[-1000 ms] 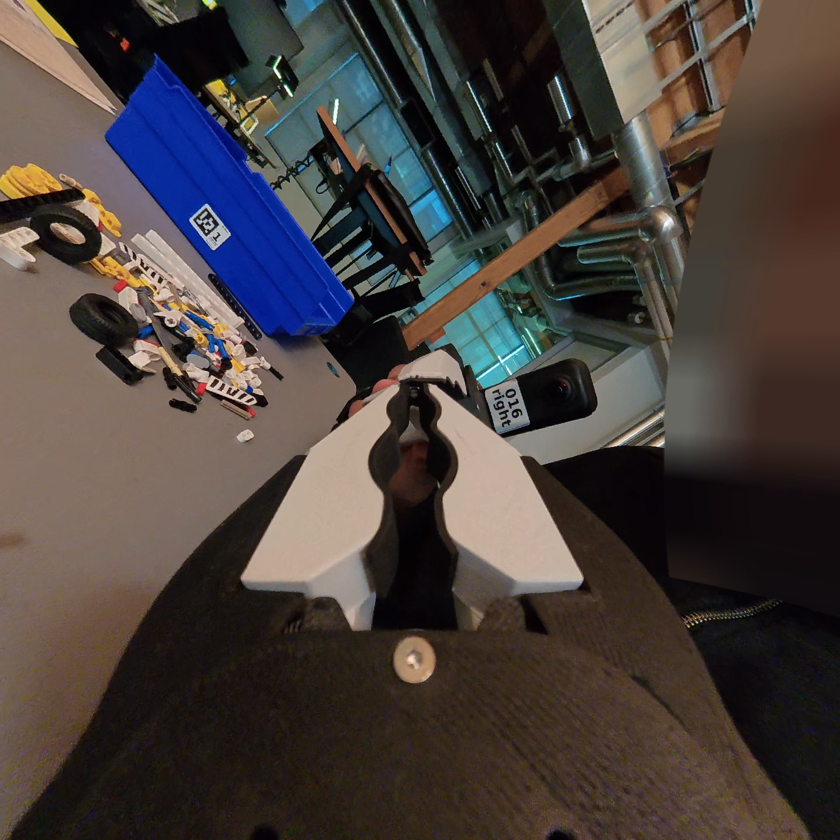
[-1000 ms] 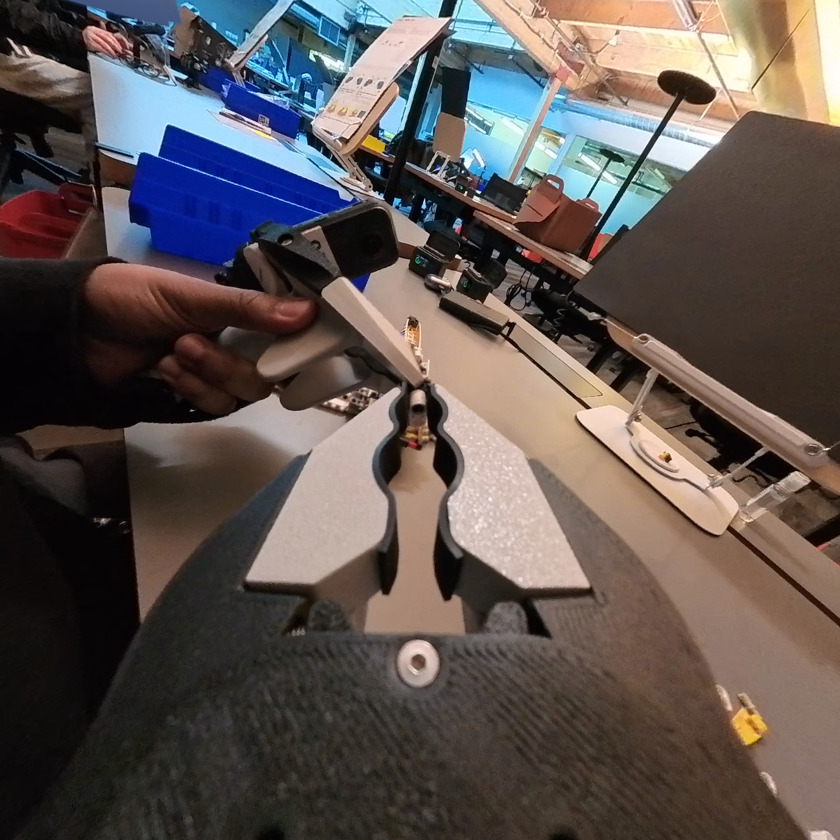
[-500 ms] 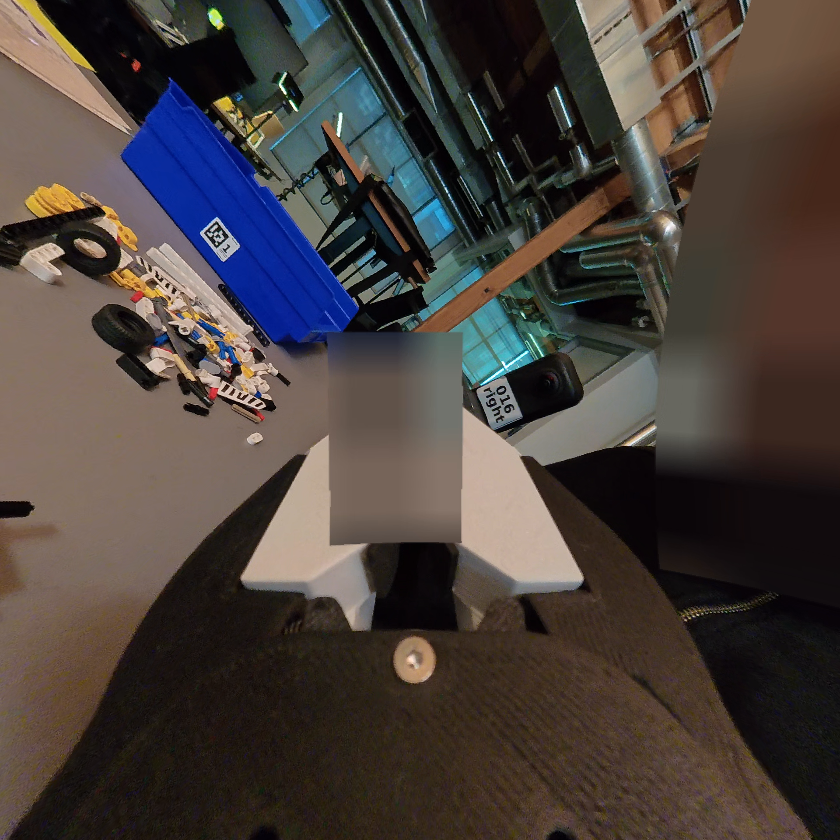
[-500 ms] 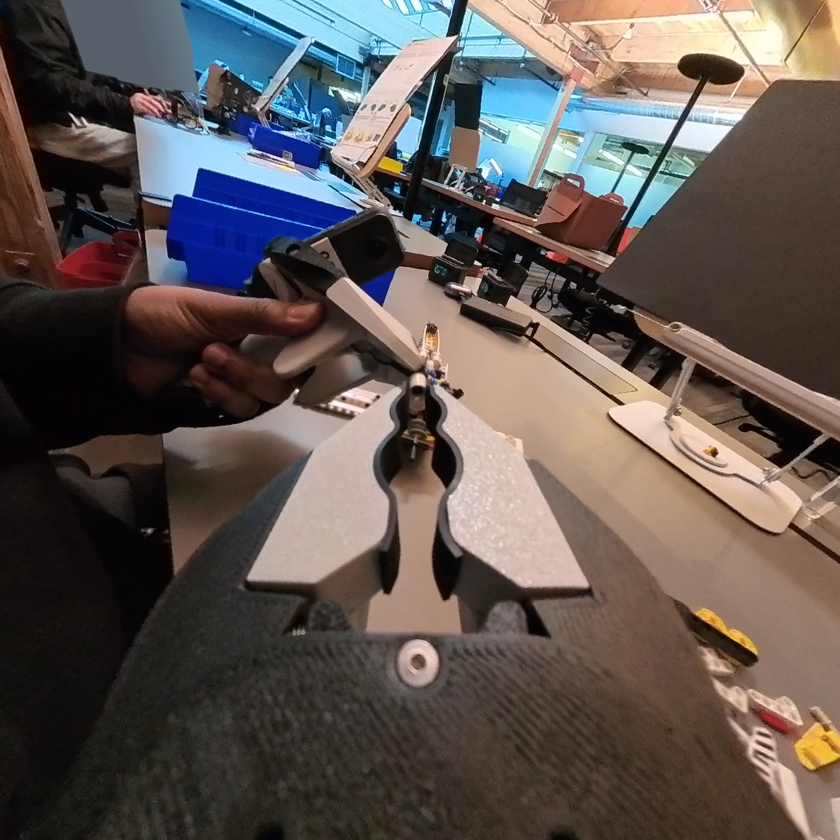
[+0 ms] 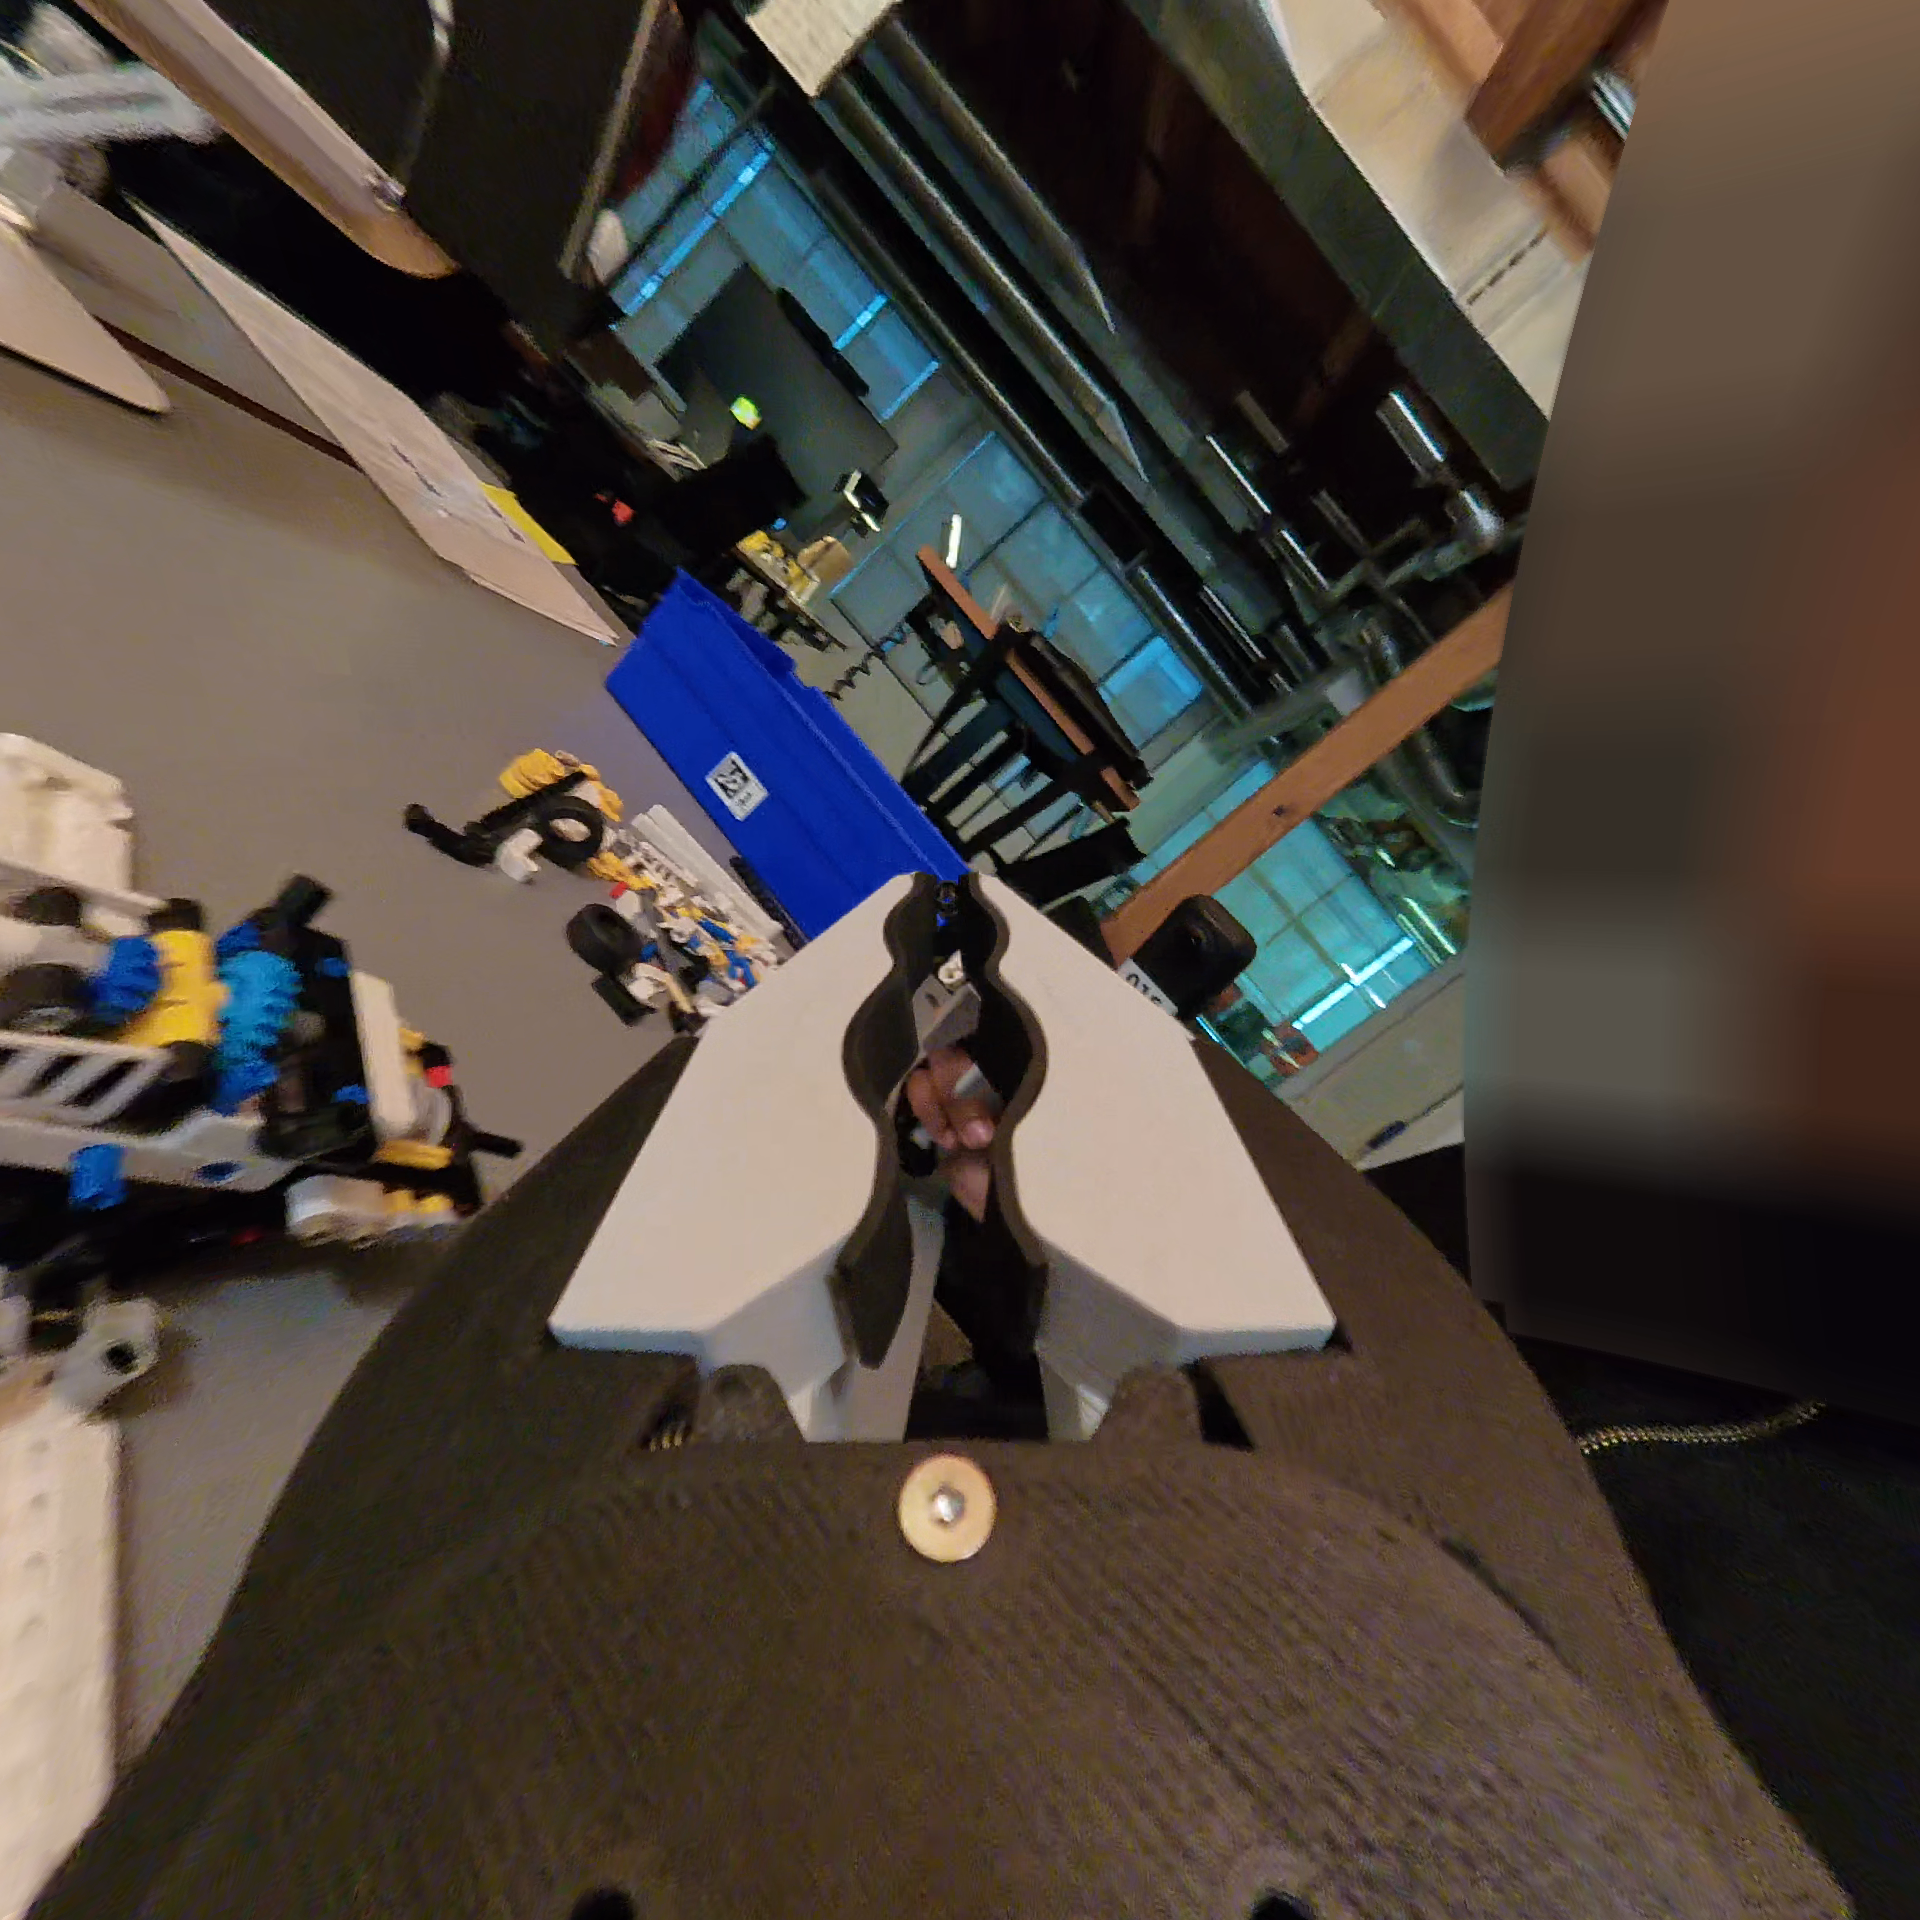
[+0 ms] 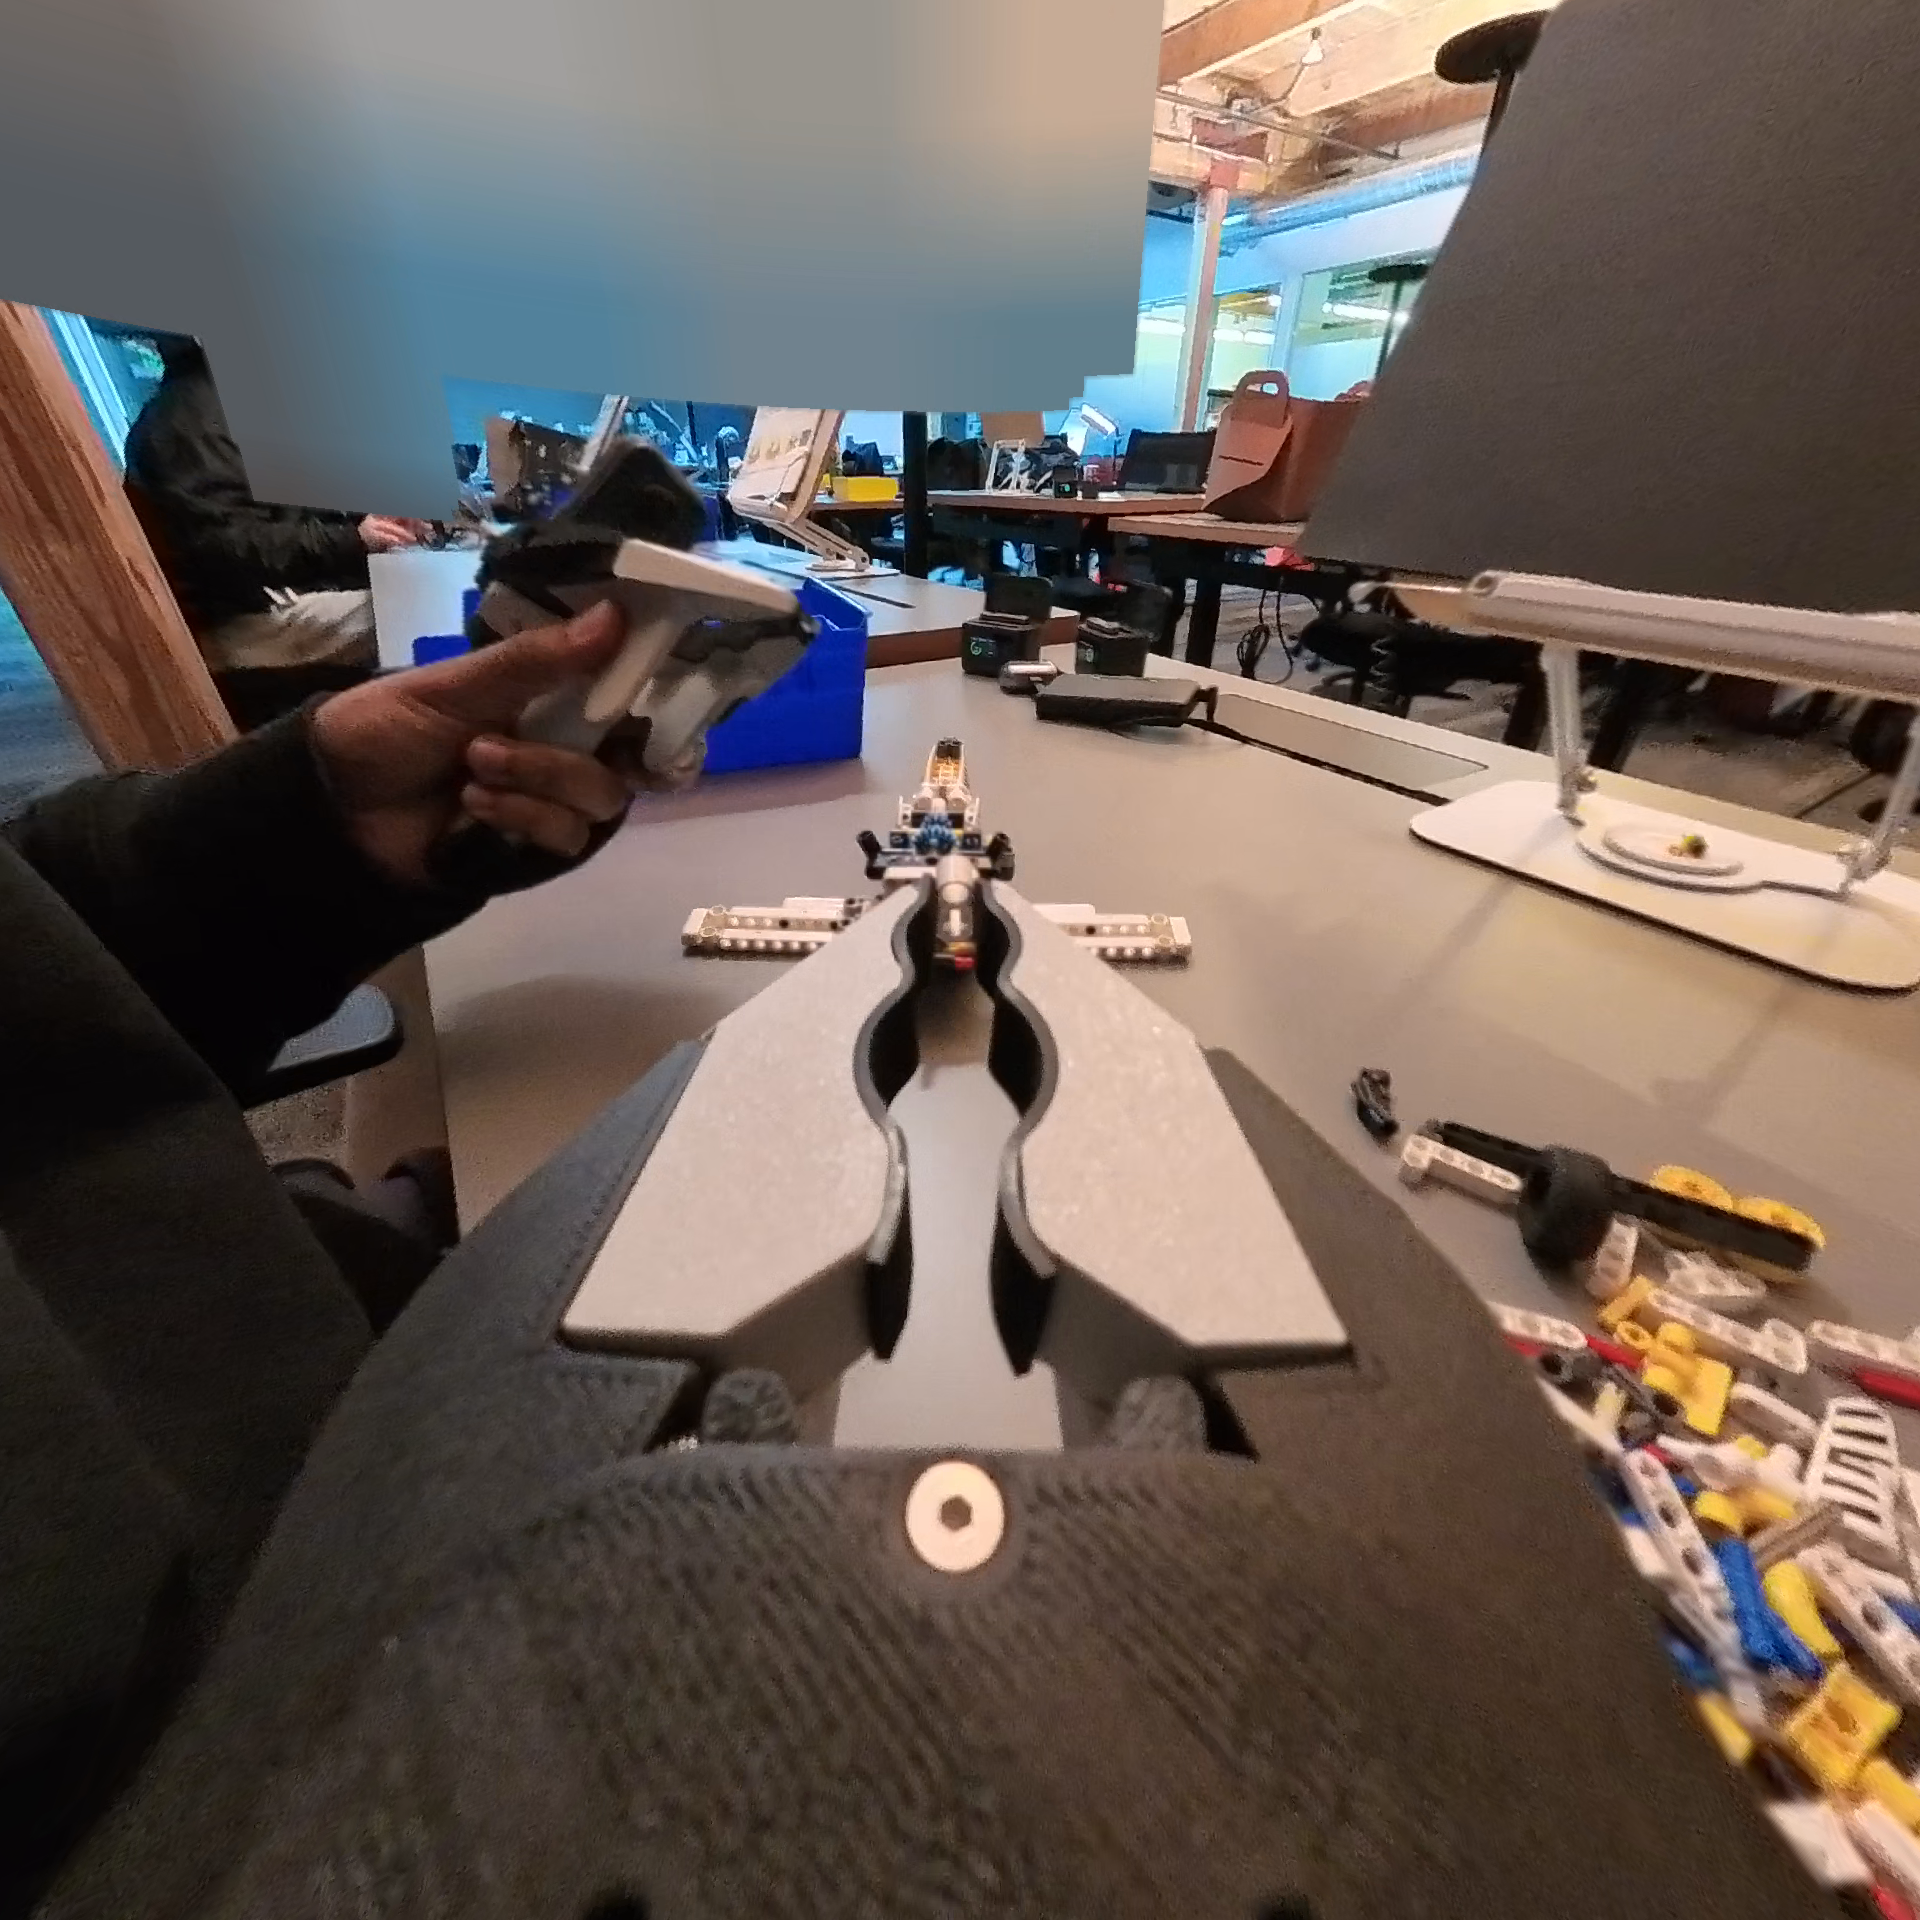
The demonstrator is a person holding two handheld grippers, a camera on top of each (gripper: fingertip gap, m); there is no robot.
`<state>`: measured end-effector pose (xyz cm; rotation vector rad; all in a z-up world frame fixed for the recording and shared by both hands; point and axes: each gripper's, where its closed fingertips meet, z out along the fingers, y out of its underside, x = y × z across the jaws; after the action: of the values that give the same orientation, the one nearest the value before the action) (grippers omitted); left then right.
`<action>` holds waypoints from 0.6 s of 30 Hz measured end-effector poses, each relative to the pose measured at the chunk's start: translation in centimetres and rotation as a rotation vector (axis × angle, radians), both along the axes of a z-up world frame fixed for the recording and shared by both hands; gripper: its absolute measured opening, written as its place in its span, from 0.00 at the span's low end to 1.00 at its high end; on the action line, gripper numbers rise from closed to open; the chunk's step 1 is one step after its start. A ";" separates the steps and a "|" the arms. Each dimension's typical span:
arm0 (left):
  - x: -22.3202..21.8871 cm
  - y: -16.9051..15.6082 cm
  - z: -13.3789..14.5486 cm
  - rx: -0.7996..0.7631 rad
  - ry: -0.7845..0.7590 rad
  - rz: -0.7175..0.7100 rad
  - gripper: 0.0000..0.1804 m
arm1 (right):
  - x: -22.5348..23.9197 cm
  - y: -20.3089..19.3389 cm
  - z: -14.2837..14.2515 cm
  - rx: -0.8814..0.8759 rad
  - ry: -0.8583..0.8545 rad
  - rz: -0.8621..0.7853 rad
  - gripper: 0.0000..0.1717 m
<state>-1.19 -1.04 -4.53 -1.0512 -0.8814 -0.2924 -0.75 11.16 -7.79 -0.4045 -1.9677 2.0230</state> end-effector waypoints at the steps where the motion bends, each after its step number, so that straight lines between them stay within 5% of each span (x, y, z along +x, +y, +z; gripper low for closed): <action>1: 0.0 0.8 -0.2 -0.004 -0.001 -0.015 0.00 | 0.0 -0.3 0.0 0.009 0.013 0.002 0.03; 5: 0.7 6.1 -2.9 -0.188 0.001 -0.123 0.00 | -1.8 1.3 -0.7 0.083 0.010 -0.094 0.03; 10: 0.8 12.2 -8.3 -0.584 0.039 -0.213 0.01 | -5.7 6.3 -4.9 0.210 -0.277 -0.241 0.03; 18: -3.5 14.5 -12.3 -0.923 0.122 -0.144 0.01 | -9.3 6.4 -9.3 0.453 -0.364 -0.304 0.03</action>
<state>-4.71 13.43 -16.82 -1.9675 -0.8364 0.0873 -10.07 17.52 -17.09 -0.9425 -2.3192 1.3379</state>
